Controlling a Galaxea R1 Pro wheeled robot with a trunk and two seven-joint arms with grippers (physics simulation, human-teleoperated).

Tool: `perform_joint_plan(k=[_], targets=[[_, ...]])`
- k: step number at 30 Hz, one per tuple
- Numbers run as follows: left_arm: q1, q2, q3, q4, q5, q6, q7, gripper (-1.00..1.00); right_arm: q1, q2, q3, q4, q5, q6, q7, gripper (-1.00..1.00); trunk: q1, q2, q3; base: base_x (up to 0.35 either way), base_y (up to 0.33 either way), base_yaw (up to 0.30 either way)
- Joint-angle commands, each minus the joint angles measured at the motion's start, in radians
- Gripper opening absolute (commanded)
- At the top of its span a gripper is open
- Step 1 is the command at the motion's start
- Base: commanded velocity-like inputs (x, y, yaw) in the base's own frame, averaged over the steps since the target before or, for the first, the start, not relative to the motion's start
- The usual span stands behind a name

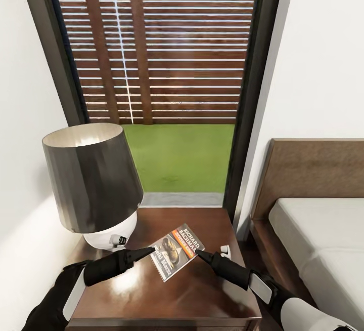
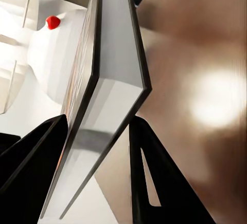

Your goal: In the bedroom, move the book from the bed onto either nightstand, and place the two sandals side by side next to the bed.

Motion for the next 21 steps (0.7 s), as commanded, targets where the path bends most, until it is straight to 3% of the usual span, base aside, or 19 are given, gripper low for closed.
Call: perform_joint_plan(k=[1,21], targets=[[0.0,0.0,0.0,0.0,0.002,0.011,-0.003,1.0,-0.001,-0.001,0.005,0.0,-0.011,0.009,0.001,-1.0,0.0,0.0,-0.001,0.0,0.0,0.0],[0.0,0.0,0.0,0.0,0.002,0.011,-0.002,1.0,-0.001,-0.002,0.001,-0.002,-0.009,0.012,-0.006,-1.0,0.0,0.0,-0.001,0.0,0.0,0.0]])
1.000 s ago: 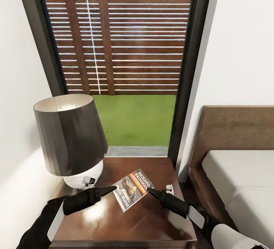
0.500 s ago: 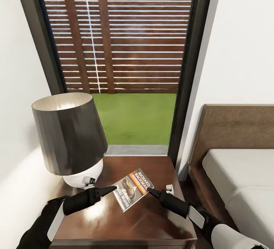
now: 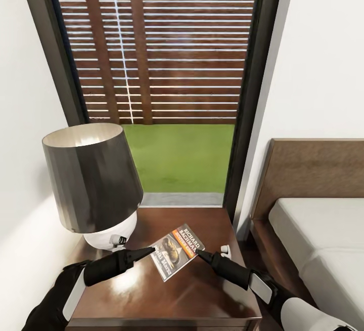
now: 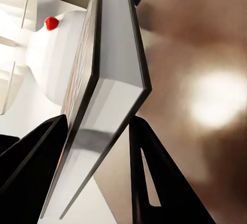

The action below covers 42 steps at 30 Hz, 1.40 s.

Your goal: In the bedroom, move the book from the bed onto either nightstand, and place the two sandals side by side next to the bed.

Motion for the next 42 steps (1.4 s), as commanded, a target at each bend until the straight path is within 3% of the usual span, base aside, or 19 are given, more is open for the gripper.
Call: perform_joint_plan(k=[1,2,4,9,17,23,37,42], targets=[[0.0,0.0,0.0,0.0,0.002,0.011,-0.002,1.0,-0.001,-0.001,0.005,-0.001,-0.011,0.009,-0.001,-1.0,0.0,0.0,-0.001,0.0,0.0,0.0],[0.0,0.0,0.0,0.0,0.002,0.011,-0.002,1.0,-0.001,-0.002,0.005,-0.001,-0.011,0.009,-0.004,-1.0,0.0,0.0,-0.001,0.0,0.0,0.0],[0.0,0.0,0.0,0.0,0.002,0.01,-0.002,1.0,-0.001,-0.002,0.004,-0.004,-0.012,0.009,-0.074,-1.0,0.0,0.0,-0.001,0.0,0.0,0.0],[0.0,0.0,0.0,0.0,0.002,0.011,-0.002,1.0,-0.001,-0.002,0.003,-0.008,-0.014,0.011,-0.126,-1.0,0.0,0.0,-0.001,0.0,0.0,0.0],[0.0,0.0,0.0,0.0,0.002,0.011,-0.004,1.0,-0.001,-0.001,0.003,-0.008,-0.014,0.034,-0.13,-1.0,0.0,0.0,-0.001,0.0,0.0,0.0],[0.0,0.0,0.0,0.0,0.002,0.01,-0.004,1.0,-0.001,-0.001,0.003,-0.008,-0.014,0.038,-0.13,-1.0,0.002,-0.002,-0.024,0.0,0.0,0.0],[0.0,0.0,0.0,0.0,0.002,0.009,-0.004,1.0,-0.001,-0.001,0.003,-0.008,-0.014,0.038,-0.13,-1.0,0.002,-0.002,-0.024,0.0,0.0,0.0],[0.0,0.0,0.0,0.0,0.002,0.009,-0.003,1.0,-0.001,-0.002,0.003,-0.008,-0.014,0.038,-0.13,-1.0,0.004,-0.002,-0.036,0.0,0.0,0.0]])
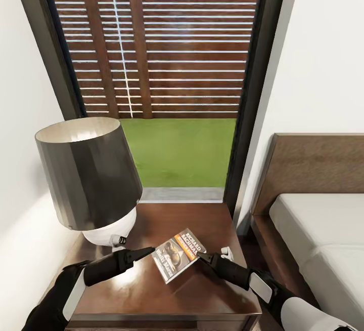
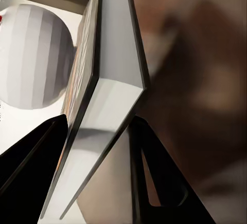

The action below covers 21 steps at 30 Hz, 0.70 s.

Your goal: In the bedroom, move the book from the bed onto either nightstand, and place the two sandals side by side next to the bed.

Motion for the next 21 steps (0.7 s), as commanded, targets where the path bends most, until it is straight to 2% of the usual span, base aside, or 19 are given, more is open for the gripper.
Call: perform_joint_plan(k=[1,8,11,21], targets=[[0.0,0.0,0.0,0.0,0.002,0.01,-0.002,1.0,-0.001,-0.001,0.005,0.0,-0.01,0.008,0.001,-1.0,0.0,0.0,-0.001,0.0,0.0,0.0],[0.0,0.0,0.0,0.0,0.002,0.01,-0.002,1.0,-0.001,-0.001,0.005,0.0,-0.01,0.008,0.001,-1.0,0.0,0.0,-0.001,0.0,0.0,0.0],[0.0,0.0,0.0,0.0,0.002,0.01,-0.002,1.0,-0.001,-0.001,0.005,0.0,-0.01,0.008,0.001,-1.0,0.001,-0.001,-0.013,0.0,0.0,0.0],[0.0,0.0,0.0,0.0,0.002,0.01,-0.002,1.0,-0.001,-0.001,0.005,0.0,-0.01,0.008,0.001,-1.0,0.001,-0.001,-0.013,0.0,0.0,0.0]])
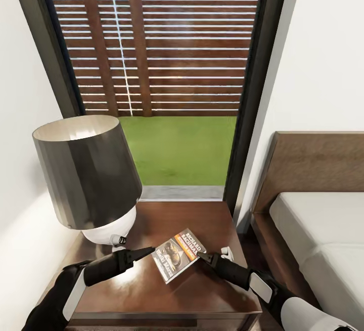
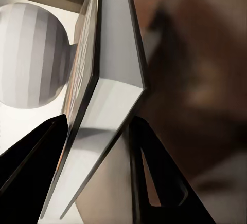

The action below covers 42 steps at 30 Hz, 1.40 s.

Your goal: In the bedroom, move the book from the bed onto either nightstand, and place the two sandals side by side next to the bed.

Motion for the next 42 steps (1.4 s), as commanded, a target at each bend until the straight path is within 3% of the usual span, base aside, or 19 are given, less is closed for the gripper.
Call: perform_joint_plan(k=[1,7,34,35,42], targets=[[0.0,0.0,0.0,0.0,0.002,0.01,-0.002,1.0,-0.001,-0.001,0.004,0.0,-0.011,0.009,0.001,-1.0,0.0,0.0,-0.001,0.0,0.0,0.0],[0.0,0.0,0.0,0.0,0.002,0.01,-0.002,1.0,0.0,-0.001,0.004,0.0,-0.011,0.009,0.001,-1.0,0.002,-0.001,-0.016,0.0,0.0,0.0],[0.0,0.0,0.0,0.0,0.002,0.01,-0.002,1.0,0.0,0.0,0.004,0.0,-0.011,0.009,0.002,-1.0,0.002,-0.001,-0.016,0.0,0.0,0.0],[0.0,0.0,0.0,0.0,0.002,0.01,-0.002,1.0,0.0,0.0,0.004,0.0,-0.011,0.009,0.002,1.0,0.002,-0.001,-0.016,0.0,0.0,0.0],[0.0,0.0,0.0,0.0,0.002,0.01,-0.002,1.0,-0.001,-0.001,0.004,0.0,-0.011,0.009,0.002,1.0,0.002,-0.001,-0.016,0.0,0.0,0.0]])
